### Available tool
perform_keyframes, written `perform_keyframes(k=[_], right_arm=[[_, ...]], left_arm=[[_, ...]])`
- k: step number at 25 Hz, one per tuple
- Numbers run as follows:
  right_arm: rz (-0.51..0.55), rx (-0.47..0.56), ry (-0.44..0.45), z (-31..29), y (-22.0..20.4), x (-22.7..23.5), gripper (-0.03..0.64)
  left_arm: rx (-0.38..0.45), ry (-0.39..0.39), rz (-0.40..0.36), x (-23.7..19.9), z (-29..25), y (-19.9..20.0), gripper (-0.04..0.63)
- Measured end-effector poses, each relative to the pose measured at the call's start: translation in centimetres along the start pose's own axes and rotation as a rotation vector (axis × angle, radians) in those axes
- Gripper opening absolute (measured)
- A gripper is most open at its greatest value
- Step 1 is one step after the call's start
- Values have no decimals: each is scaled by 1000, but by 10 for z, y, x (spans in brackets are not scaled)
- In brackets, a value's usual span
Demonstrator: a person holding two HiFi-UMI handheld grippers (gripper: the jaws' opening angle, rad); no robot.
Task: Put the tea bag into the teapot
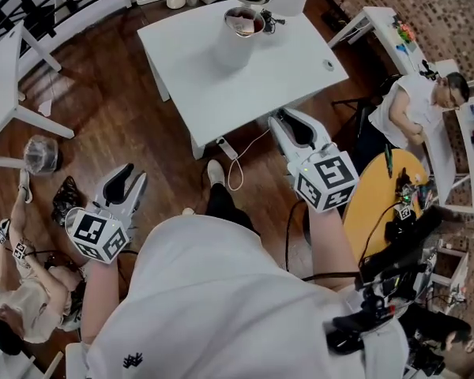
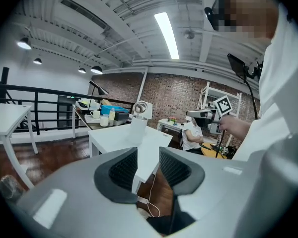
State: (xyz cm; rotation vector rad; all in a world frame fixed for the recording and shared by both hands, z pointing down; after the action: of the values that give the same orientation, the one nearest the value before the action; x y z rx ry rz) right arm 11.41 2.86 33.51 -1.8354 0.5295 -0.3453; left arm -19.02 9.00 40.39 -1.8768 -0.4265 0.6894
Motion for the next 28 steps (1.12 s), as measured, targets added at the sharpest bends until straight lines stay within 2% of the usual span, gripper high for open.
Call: perform_keyframes(k=[5,12,28], right_arm=[[-50,-11,-50,51,-26,-27,87],[-62,-35,-83,94,-49,-47,92],[-42,-6,-76,108,-43,-56,83]], left_arm=[[10,-30,-25,8,16,-3,121],[35,-63,-38,22,27,-7,121],[44,-68,-42,33,31,-10,121]])
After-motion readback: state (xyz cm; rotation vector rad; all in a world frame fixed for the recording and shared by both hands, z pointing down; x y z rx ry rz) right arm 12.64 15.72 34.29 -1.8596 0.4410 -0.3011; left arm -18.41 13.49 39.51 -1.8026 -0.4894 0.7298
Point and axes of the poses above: the fingertips, and each gripper's own axes: z backward along the fingers, x to its right, y out of its top, the point moved 2 cm from there along z, backward along the fingers, and after that the axes turned 3 degrees about x, right-handed, at the moved point
